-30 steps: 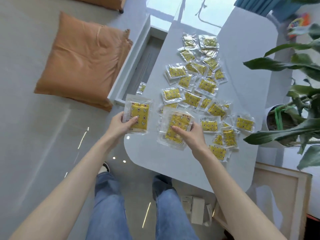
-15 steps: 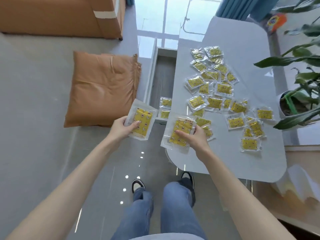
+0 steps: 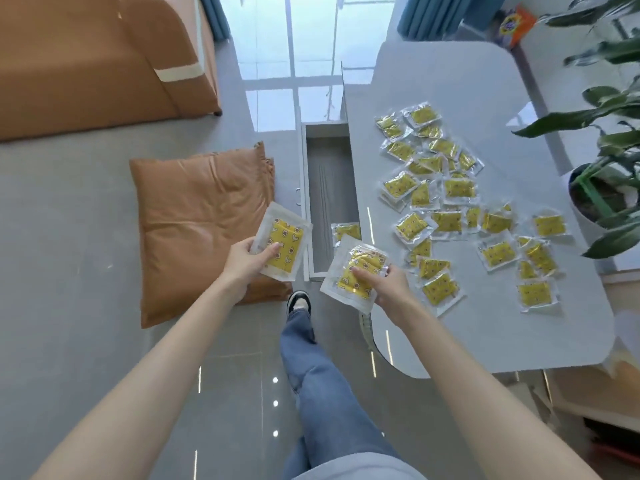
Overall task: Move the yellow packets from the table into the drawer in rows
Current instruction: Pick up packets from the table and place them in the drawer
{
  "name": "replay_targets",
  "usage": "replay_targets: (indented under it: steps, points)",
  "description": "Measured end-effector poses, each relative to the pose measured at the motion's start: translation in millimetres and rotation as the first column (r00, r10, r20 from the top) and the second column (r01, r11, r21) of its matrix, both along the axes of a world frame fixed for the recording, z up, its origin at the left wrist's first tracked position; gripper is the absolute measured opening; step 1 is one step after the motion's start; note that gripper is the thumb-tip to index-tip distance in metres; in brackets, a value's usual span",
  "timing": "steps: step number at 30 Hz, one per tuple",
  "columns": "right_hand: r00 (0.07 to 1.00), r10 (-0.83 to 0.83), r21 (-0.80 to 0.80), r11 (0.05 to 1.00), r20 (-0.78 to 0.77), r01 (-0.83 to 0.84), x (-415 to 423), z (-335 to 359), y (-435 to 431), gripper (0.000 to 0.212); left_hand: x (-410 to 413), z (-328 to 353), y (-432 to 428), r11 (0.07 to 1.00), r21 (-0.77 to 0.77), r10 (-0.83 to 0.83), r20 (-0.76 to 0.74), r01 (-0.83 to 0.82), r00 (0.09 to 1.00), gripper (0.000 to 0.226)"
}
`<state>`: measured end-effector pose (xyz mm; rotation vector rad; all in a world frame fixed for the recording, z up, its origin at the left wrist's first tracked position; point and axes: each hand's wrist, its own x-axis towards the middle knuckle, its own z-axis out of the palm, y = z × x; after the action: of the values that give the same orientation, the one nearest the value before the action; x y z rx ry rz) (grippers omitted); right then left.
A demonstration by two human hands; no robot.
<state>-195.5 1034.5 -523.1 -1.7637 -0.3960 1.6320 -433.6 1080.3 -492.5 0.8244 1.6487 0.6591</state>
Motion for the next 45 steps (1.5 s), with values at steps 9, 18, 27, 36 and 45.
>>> replay_targets:
  steps: [9,18,27,36,45]
  points:
    - [0.96,-0.259,-0.163,0.957,-0.105,0.24,-43.3,-58.3,94.2,0.029,-6.4,-29.0,138.6,0.958,-0.064,-0.284,-0.101,0.279,0.954,0.024]
    - [0.833,-0.537,-0.374,0.806,-0.136,0.458,-62.0,-135.0,139.8,0.022,23.1,-98.4,239.4,0.77,-0.165,-0.638,-0.216,0.616,0.739,0.018]
    - [0.689,-0.723,-0.458,0.626,-0.039,0.631,-62.1,-285.5,162.7,0.063,84.7,-233.9,302.7,0.558,-0.236,-0.826,-0.25,0.795,0.506,0.026]
    - [0.531,-0.846,-0.287,0.5,0.037,0.817,-47.6,-411.3,190.3,0.077,142.4,-371.0,332.5,0.526,-0.253,-0.849,-0.201,0.812,0.488,0.047]
    - [0.474,-0.846,-0.202,0.434,0.244,0.878,-31.1,-421.4,222.5,0.07,168.2,-423.9,344.9,0.517,-0.251,-0.856,-0.176,0.819,0.486,0.056]
